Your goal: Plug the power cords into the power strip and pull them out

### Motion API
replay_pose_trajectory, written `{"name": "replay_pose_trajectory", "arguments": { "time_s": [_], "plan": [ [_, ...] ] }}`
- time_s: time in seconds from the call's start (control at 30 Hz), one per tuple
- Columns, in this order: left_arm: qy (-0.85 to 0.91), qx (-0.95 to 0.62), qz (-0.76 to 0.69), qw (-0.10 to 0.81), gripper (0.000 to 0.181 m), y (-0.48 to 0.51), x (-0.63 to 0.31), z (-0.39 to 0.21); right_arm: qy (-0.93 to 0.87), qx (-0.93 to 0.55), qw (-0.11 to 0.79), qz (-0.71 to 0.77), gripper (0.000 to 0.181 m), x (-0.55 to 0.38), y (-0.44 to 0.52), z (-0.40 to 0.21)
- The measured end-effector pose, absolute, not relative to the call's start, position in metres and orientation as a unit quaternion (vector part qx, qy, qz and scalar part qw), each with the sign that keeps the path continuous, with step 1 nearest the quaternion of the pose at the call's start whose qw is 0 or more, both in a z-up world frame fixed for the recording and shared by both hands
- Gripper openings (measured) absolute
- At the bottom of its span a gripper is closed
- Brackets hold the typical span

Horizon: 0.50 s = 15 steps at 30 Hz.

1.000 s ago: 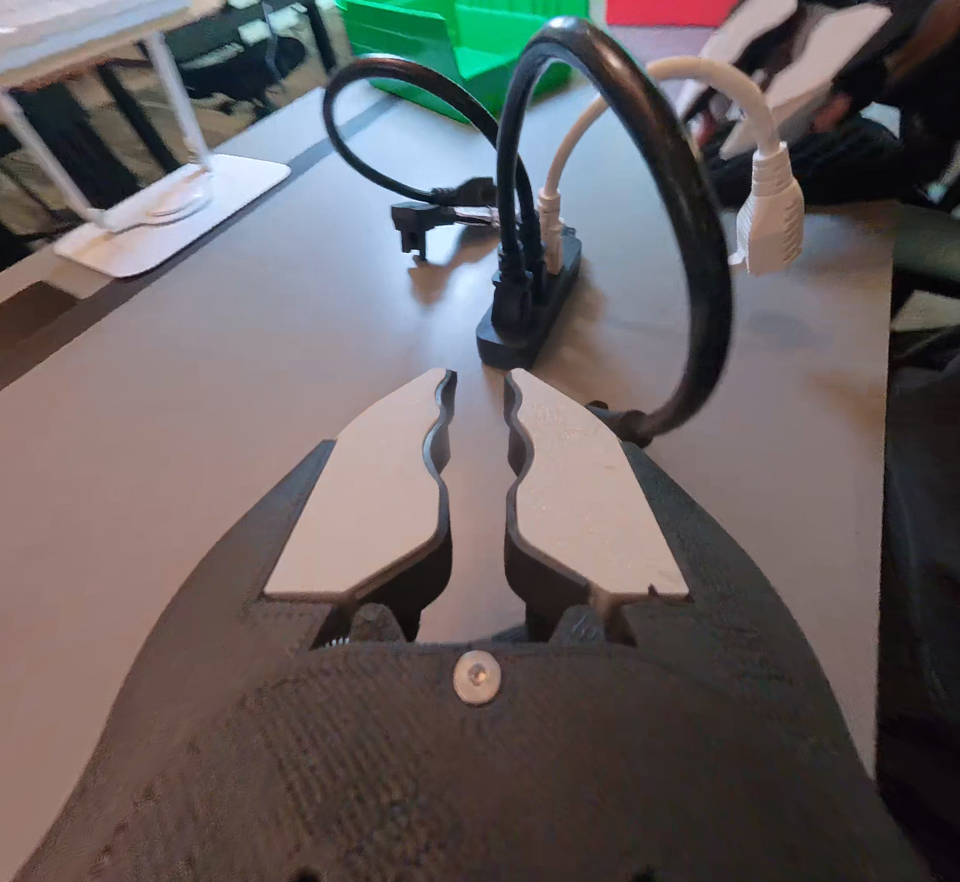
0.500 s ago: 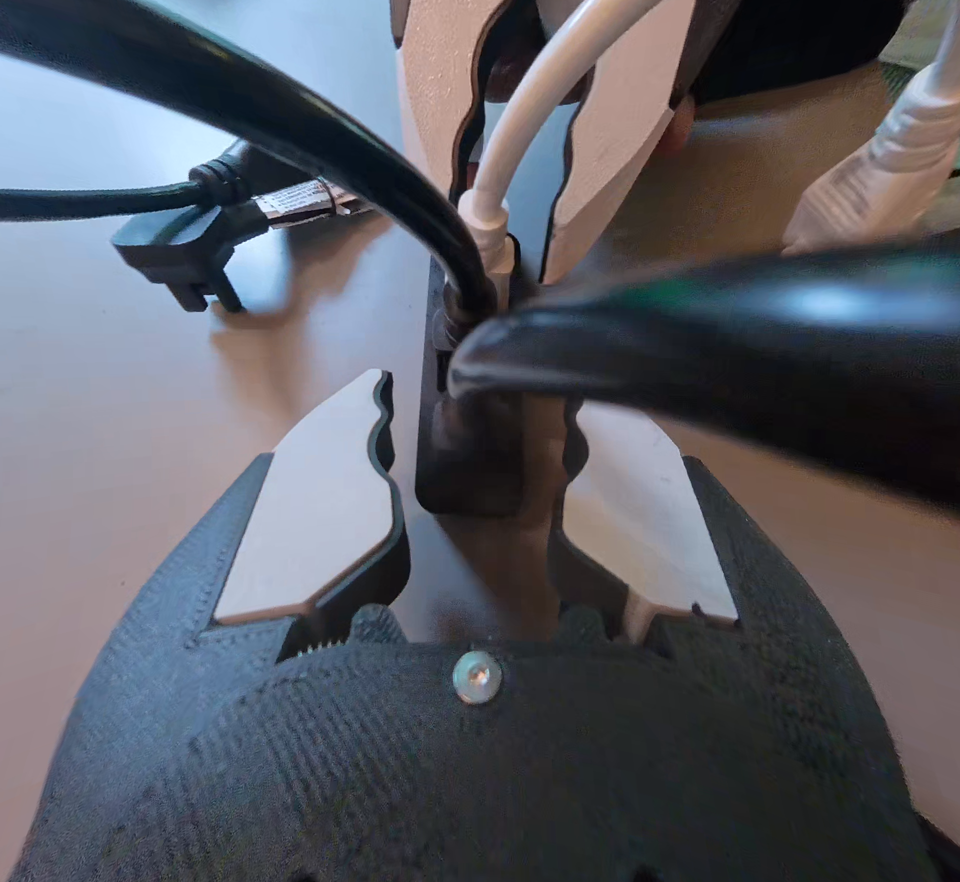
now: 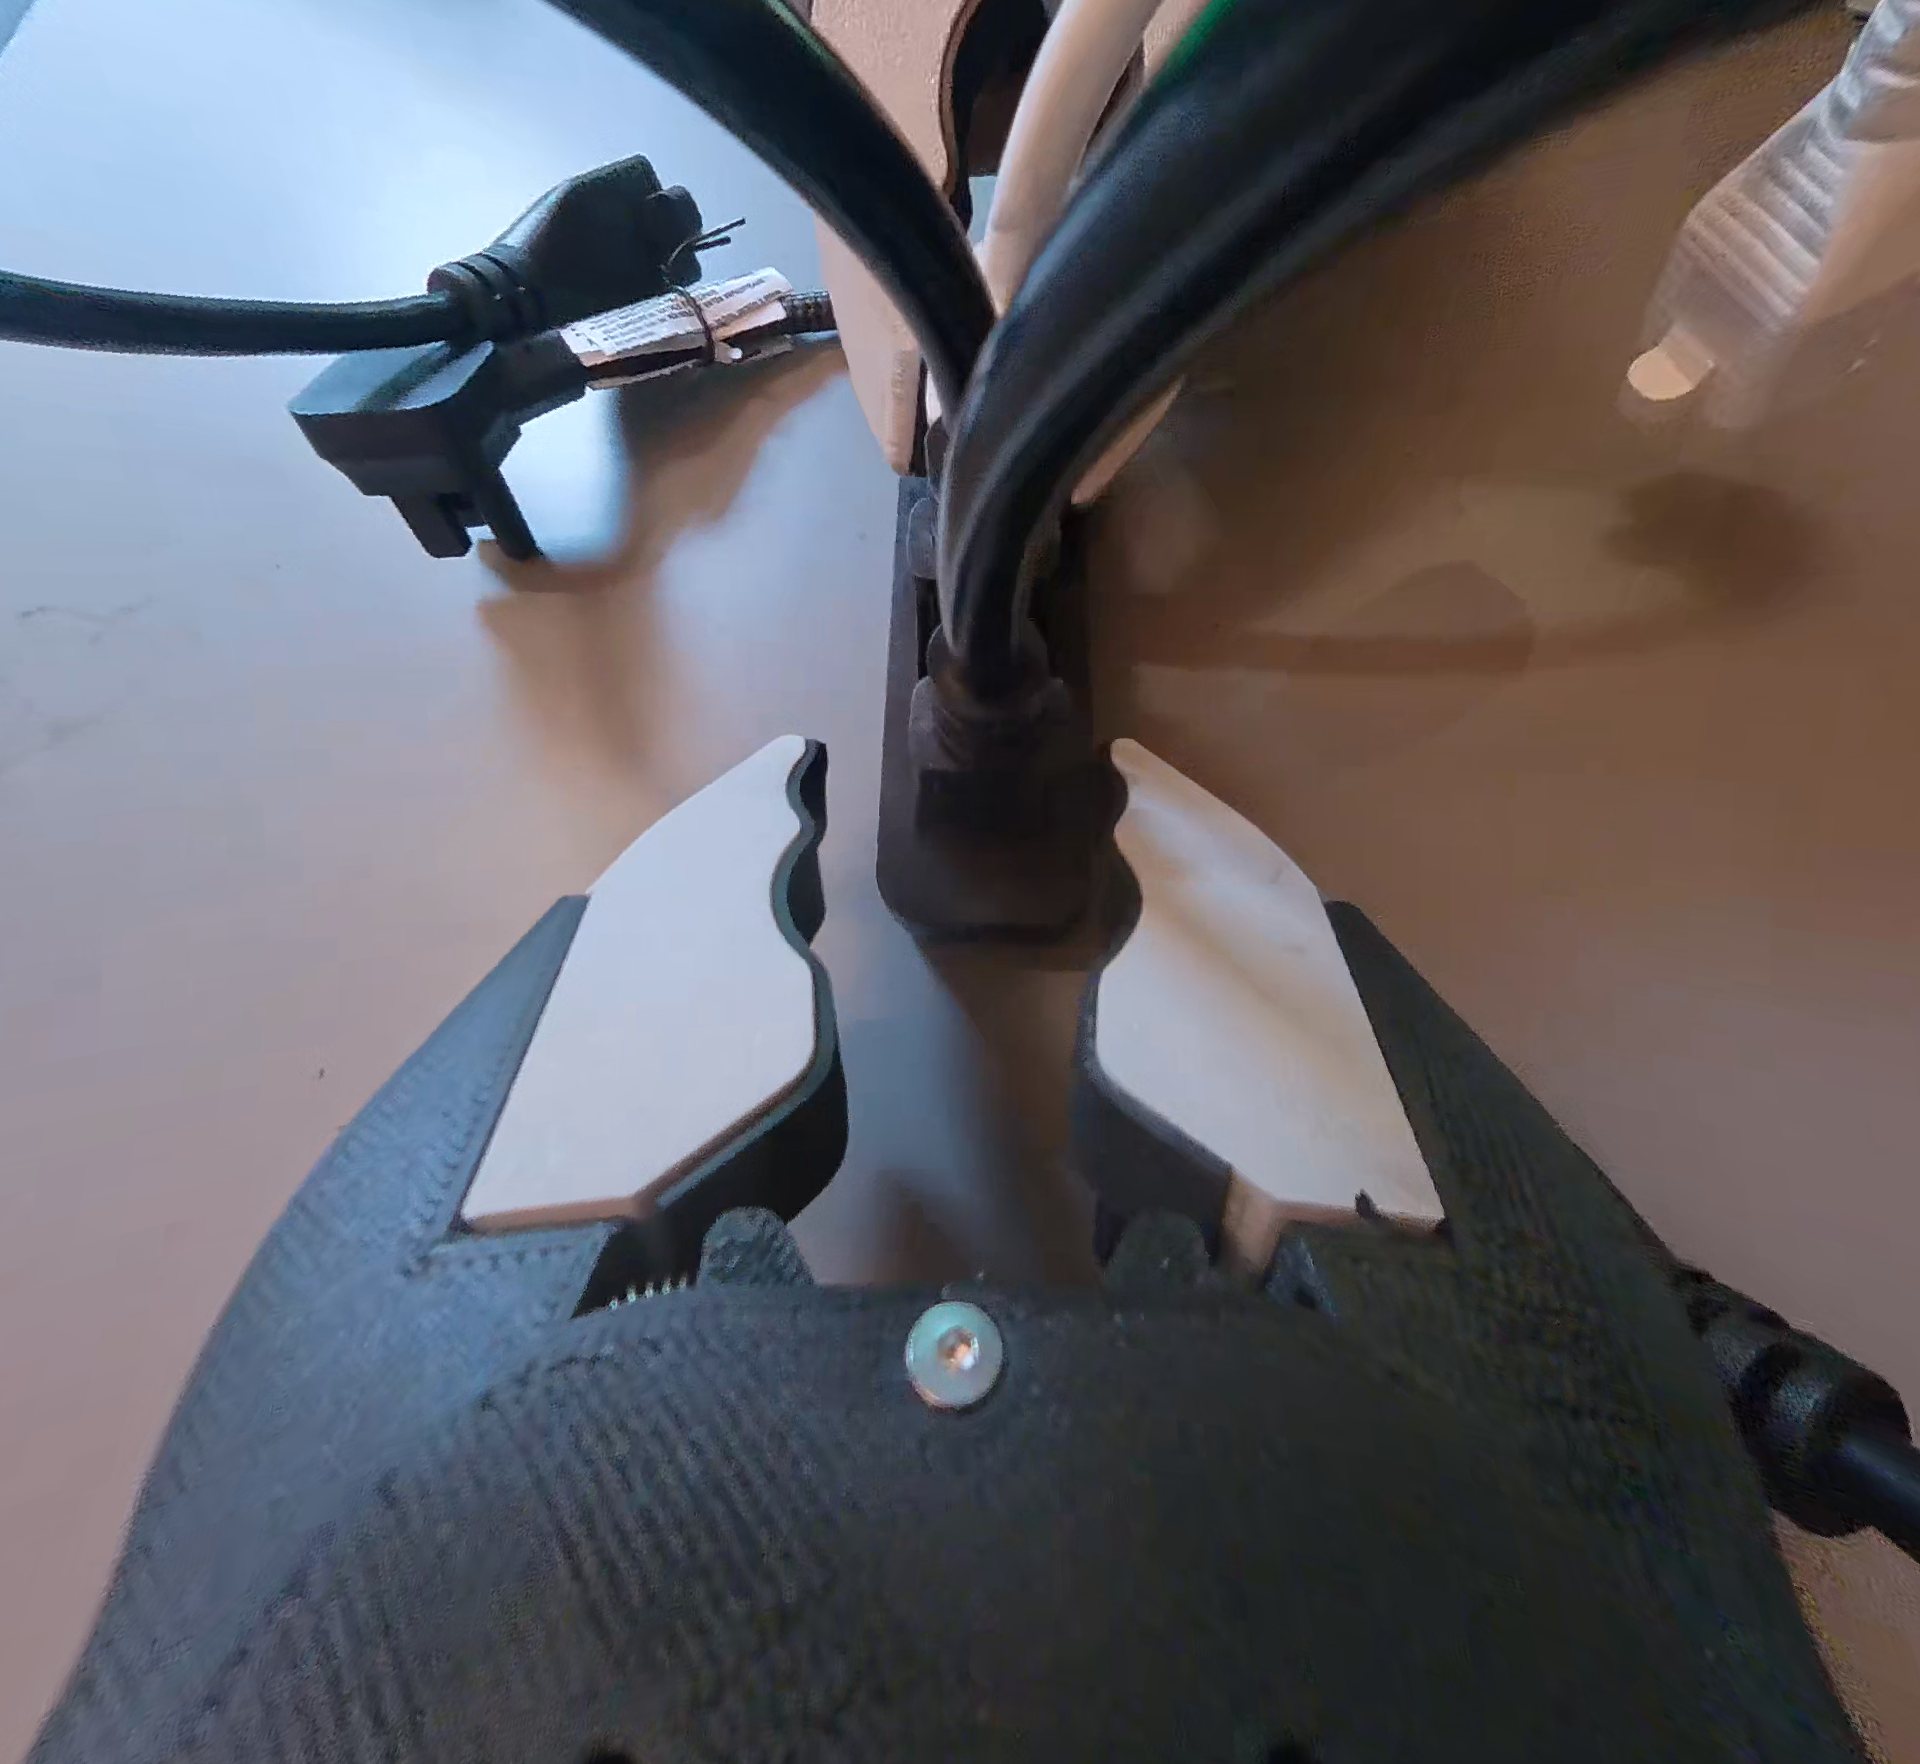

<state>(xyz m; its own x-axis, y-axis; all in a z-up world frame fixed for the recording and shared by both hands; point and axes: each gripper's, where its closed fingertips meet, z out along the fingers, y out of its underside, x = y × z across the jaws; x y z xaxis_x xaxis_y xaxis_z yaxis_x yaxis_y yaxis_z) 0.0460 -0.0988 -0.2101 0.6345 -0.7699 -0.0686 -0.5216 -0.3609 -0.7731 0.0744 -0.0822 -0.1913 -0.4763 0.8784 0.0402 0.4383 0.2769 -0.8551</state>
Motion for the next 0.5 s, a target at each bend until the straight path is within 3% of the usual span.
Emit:
{"name": "replay_pose_trajectory", "arguments": {
  "time_s": [0.1,0.3,0.5],
  "plan": [
    [0.393,-0.812,-0.167,0.399,0.039,-0.0995,0.0469,-0.2108,-0.759,-0.427,0.275,0.407,0.024,0.0743,-0.0791,-0.1915],
    [0.389,-0.814,-0.170,0.397,0.039,-0.0993,0.0470,-0.2110,-0.769,-0.410,0.278,0.403,0.024,0.0746,-0.0785,-0.1919],
    [0.384,-0.810,-0.163,0.413,0.050,-0.0931,0.0496,-0.2056,-0.757,-0.410,0.285,0.421,0.024,0.0746,-0.0784,-0.1920]
  ]
}}
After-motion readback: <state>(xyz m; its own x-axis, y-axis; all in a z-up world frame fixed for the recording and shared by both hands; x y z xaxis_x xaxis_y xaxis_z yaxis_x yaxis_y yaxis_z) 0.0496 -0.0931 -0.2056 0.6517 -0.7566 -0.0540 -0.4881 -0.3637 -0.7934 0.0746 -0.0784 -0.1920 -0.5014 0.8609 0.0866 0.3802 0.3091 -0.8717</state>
